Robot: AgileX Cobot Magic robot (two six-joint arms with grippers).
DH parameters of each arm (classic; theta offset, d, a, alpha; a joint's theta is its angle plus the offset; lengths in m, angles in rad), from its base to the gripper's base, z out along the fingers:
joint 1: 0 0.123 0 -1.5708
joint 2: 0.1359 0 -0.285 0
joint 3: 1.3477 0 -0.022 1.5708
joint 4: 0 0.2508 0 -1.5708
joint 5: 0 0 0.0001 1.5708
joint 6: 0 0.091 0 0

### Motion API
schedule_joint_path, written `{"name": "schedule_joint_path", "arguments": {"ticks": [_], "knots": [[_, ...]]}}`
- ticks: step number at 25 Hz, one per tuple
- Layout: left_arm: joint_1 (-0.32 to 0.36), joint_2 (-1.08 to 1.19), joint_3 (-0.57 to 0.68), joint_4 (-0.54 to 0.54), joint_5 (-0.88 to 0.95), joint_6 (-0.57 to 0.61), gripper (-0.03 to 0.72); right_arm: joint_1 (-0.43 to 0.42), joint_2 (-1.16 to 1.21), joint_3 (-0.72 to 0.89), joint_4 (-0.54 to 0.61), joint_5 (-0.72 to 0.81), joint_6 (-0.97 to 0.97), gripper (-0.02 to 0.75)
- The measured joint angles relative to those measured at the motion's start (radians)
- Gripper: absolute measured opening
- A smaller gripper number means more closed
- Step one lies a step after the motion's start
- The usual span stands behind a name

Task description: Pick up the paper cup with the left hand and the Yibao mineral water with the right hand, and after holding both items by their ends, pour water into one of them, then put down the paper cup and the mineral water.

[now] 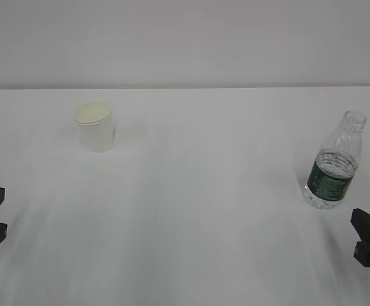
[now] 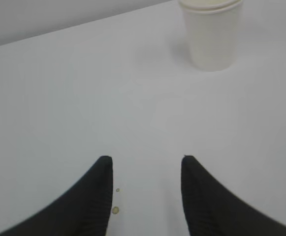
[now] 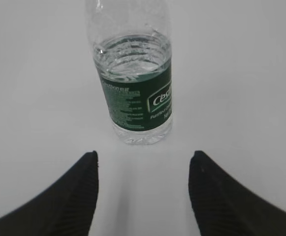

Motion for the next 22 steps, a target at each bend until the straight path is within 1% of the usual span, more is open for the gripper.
{"name": "schedule_joint_path", "arguments": {"ticks": [4,6,9,11,15,16,18,22], "knots": [[0.002,0.0,0.0,-0.068,0.0,0.002,0.328,0.0,0.0,0.0,-0.002,0.0,0.008,0.445],[0.001,0.0,0.0,-0.085,0.0,0.002,0.317,0.0,0.0,0.0,-0.003,0.0,0.01,0.445],[0.001,0.0,0.0,-0.075,0.0,-0.011,0.292,0.0,0.0,0.0,-0.018,-0.002,0.024,0.445],[0.001,0.0,0.0,-0.048,0.0,-0.057,0.276,0.0,0.0,0.0,-0.033,-0.002,0.052,0.445],[0.001,0.002,0.0,-0.017,0.0,-0.155,0.274,0.0,0.0,0.0,-0.04,-0.002,0.063,0.445],[0.001,0.008,0.0,-0.015,-0.002,-0.183,0.282,0.0,0.0,0.0,-0.04,-0.002,0.063,0.445],[0.001,0.026,0.0,0.007,-0.004,-0.247,0.323,0.0,0.0,0.0,-0.051,-0.002,0.063,0.445],[0.001,0.106,0.0,0.07,-0.006,-0.286,0.501,0.0,0.0,0.0,-0.072,-0.002,0.017,0.458]]}}
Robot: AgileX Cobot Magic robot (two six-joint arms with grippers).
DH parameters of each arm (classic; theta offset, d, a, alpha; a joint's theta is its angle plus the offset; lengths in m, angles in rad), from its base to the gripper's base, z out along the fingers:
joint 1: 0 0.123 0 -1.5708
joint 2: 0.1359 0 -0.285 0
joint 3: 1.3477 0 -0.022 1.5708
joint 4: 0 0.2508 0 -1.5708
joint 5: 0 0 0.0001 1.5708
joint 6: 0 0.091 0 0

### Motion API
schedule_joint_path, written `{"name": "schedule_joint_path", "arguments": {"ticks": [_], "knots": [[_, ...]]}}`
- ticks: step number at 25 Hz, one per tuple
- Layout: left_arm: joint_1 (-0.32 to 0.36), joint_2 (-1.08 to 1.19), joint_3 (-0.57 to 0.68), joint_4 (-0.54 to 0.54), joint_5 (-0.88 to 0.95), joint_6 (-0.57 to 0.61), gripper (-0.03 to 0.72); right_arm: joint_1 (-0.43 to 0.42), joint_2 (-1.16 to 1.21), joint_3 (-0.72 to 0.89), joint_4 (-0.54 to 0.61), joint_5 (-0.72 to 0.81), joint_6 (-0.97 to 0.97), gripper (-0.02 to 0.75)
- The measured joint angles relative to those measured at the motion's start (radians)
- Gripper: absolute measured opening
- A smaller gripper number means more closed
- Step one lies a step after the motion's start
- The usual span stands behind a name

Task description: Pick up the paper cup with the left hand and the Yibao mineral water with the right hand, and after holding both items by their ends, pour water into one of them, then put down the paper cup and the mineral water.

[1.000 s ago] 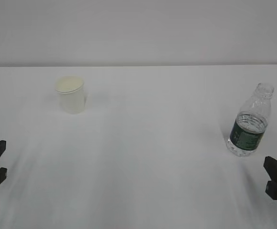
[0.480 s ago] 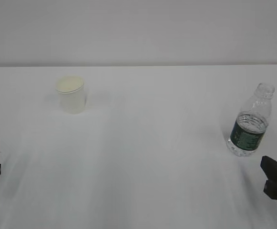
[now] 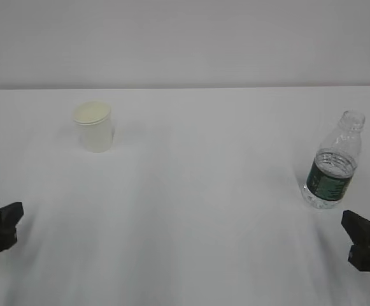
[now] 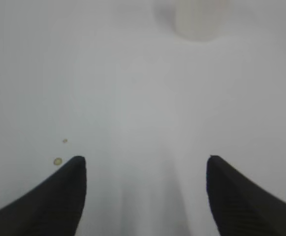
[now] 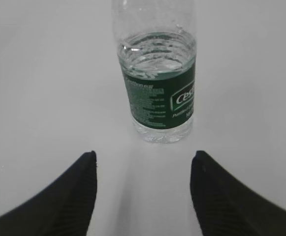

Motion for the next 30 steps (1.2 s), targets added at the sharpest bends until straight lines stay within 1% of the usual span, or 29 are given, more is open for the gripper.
{"name": "schedule_joint_path", "arguments": {"ticks": [2,5,7,10,12,14,19,26,30], "knots": [[0.0,0.033,0.0,0.009,0.0,0.0,0.585,0.0,0.0,0.0,-0.014,0.0,-0.027,0.475],[0.0,0.053,0.0,0.002,0.0,0.007,0.608,0.0,0.0,0.0,-0.058,0.0,-0.036,0.484],[0.0,0.054,0.0,-0.002,0.0,0.009,0.609,0.0,0.0,0.0,-0.077,0.0,-0.043,0.496],[0.0,0.054,0.0,0.002,0.0,0.011,0.596,0.0,0.0,0.0,-0.081,0.0,-0.067,0.543],[0.0,0.054,0.0,0.01,0.0,0.011,0.587,0.0,0.0,0.0,-0.058,0.0,-0.075,0.575],[0.0,0.054,0.0,0.011,0.0,0.013,0.582,0.0,0.0,0.0,-0.03,0.0,-0.084,0.59],[0.0,0.054,0.0,0.016,0.0,0.014,0.579,0.0,0.0,0.0,-0.003,0.0,-0.096,0.596],[0.0,-0.002,-0.01,0.02,0.0,0.014,0.577,0.0,0.002,-0.029,0.0,0.0,-0.107,0.601],[0.0,-0.016,-0.01,0.023,0.0,0.015,0.577,0.0,0.045,-0.037,0.002,-0.002,-0.108,0.603]]}}
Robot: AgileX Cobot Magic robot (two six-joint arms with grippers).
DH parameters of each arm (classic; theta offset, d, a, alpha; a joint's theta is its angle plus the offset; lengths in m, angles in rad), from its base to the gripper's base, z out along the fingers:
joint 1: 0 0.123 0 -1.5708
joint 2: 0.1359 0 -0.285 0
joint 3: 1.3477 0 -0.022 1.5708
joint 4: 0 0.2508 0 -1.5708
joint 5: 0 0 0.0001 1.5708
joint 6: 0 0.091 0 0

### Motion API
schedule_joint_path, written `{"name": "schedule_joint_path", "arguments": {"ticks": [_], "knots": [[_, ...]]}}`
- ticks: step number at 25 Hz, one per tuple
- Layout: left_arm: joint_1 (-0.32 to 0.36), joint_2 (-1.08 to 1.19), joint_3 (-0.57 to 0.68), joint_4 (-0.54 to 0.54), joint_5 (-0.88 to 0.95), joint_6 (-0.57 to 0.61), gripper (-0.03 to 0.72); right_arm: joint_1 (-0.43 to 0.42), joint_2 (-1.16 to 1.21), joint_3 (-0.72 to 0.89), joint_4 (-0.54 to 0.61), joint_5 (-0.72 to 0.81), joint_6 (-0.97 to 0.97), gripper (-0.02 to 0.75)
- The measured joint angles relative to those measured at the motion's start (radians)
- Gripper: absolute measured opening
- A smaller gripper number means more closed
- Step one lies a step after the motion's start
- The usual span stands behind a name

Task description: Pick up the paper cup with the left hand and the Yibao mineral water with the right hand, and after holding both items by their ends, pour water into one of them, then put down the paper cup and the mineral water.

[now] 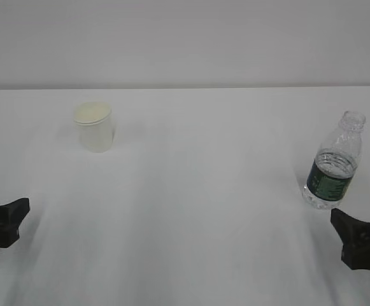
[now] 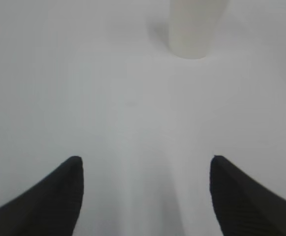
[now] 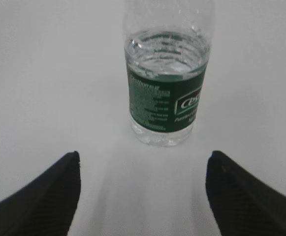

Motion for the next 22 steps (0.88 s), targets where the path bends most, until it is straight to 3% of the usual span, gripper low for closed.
{"name": "schedule_joint_path", "arguments": {"ticks": [22], "knots": [[0.0,-0.022,-0.008,0.04,0.0,0.0,0.575,0.0,0.126,-0.12,0.007,-0.002,0.0,0.603]]}}
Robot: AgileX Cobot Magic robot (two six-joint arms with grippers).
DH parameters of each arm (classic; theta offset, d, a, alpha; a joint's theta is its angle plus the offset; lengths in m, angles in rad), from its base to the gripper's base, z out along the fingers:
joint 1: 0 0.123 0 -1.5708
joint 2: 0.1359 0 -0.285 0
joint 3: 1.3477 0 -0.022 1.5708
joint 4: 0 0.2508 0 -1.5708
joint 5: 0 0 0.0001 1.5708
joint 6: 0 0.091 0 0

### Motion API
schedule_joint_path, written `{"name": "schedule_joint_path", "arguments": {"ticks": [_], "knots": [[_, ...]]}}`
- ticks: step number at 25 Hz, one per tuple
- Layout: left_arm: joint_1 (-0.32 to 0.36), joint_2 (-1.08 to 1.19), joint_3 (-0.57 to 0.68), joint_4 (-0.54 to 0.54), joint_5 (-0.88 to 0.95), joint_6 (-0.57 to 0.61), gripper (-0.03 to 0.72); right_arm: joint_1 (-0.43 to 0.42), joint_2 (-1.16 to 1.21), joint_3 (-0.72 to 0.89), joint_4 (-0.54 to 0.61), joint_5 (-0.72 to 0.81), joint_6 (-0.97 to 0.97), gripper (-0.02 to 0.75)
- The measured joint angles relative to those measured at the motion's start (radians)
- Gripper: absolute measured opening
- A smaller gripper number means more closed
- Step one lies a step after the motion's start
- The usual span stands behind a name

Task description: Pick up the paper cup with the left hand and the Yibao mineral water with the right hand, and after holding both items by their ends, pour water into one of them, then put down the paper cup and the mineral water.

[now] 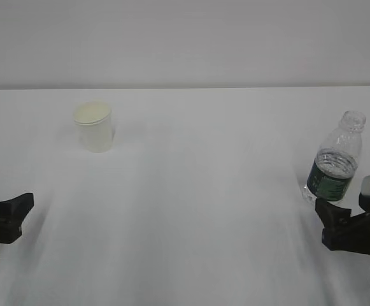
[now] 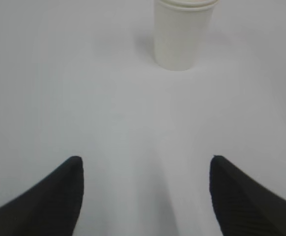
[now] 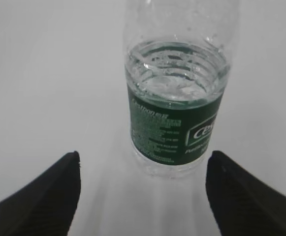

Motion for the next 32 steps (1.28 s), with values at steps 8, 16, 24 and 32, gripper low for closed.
{"name": "schedule_joint_path", "arguments": {"ticks": [8,16,24,32], "knots": [[0.0,0.0,0.0,0.0,0.0,0.0,0.574,0.0,0.064,-0.041,0.005,0.0,0.0,0.603],[0.0,0.0,0.0,0.0,0.0,0.0,0.543,0.0,0.09,-0.081,0.022,0.0,0.0,0.599],[0.0,0.0,0.0,0.0,0.0,0.0,0.53,0.0,0.091,-0.09,0.046,0.0,-0.004,0.594],[0.0,0.0,0.0,0.0,0.0,0.002,0.53,0.0,0.135,-0.125,0.05,0.0,-0.008,0.594]]}}
